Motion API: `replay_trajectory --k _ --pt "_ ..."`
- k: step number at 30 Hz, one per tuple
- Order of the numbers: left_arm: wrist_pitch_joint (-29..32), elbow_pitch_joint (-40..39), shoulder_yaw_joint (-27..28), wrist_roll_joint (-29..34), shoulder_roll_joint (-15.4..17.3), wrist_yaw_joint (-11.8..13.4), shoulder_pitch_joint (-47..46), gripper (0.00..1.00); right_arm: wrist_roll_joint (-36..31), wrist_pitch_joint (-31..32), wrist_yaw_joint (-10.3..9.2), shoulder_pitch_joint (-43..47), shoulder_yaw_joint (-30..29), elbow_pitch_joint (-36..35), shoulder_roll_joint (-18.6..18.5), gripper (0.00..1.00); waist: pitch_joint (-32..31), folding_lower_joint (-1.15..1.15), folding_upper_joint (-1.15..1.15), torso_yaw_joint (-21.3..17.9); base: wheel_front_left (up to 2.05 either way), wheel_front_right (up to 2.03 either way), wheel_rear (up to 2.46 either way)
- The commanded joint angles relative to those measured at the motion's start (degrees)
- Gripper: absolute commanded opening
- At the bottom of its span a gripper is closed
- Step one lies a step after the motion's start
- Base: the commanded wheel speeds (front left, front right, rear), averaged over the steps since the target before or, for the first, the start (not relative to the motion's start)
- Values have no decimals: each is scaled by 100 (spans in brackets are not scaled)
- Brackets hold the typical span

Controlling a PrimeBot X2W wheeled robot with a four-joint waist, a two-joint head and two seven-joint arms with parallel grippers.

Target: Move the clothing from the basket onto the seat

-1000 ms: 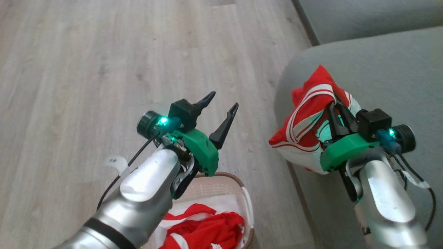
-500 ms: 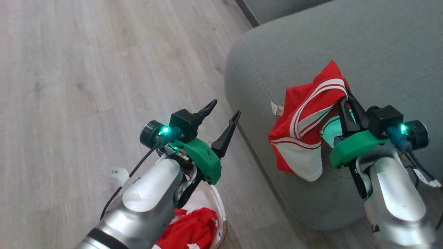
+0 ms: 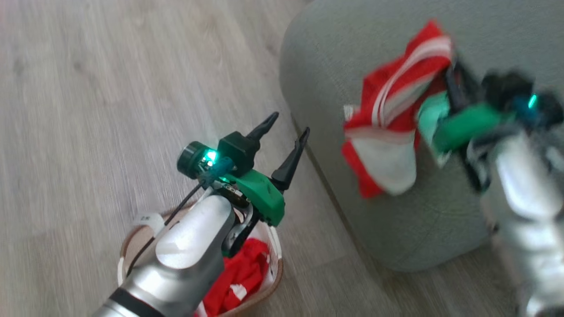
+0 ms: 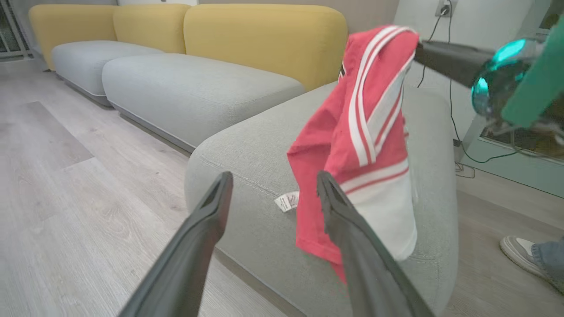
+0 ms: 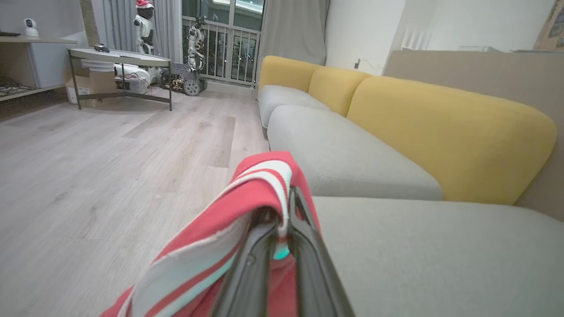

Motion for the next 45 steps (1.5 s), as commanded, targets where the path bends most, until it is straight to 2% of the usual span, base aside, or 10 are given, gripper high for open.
replay_trajectory --k 1,10,18,21,27,41,42,43,44,45 --pt "-72 -225 264 73 115 63 -247 100 62 17 -2 -584 108 -108 -136 0 305 0 0 203 0 0 0" --pt "-72 -724 488 416 355 288 -500 100 374 150 -2 -2587 -192 609 -911 0 1322 0 0 676 0 0 0" --pt "-7 -1218 525 771 669 514 -769 100 173 353 -2 -4136 -567 1435 -1688 0 2341 0 0 1010 0 0 0" --pt "51 -1439 537 849 769 594 -830 100 -6 254 -2 -4464 -828 1698 -1857 0 2654 0 0 1080 0 0 0" --pt "184 -1735 492 963 887 701 -876 100 -391 51 -2 -4480 -1479 2187 -1850 0 3120 0 0 1186 0 0 0" --pt "239 -1778 346 1000 890 733 -909 100 -1269 -50 -2 -3660 -2302 2890 -1198 0 3358 0 0 1319 0 0 0" --pt "232 -1759 343 990 882 731 -912 100 -1312 -51 -2 -3613 -2328 2880 -1161 12 3339 0 0 1322 0 0 0" --pt "222 -1738 344 979 877 729 -910 100 -1350 -51 -2 -3563 -2338 2865 -1123 33 3313 0 0 1322 0 0 0" --pt "210 -1716 343 967 871 729 -902 100 -1376 -51 -2 -3506 -2344 2849 -1090 46 3278 0 0 1323 0 0 0" --pt "197 -1697 346 953 864 730 -893 100 -1394 -51 -2 -3449 -2336 2828 -1062 81 3244 0 0 1323 0 0 0"
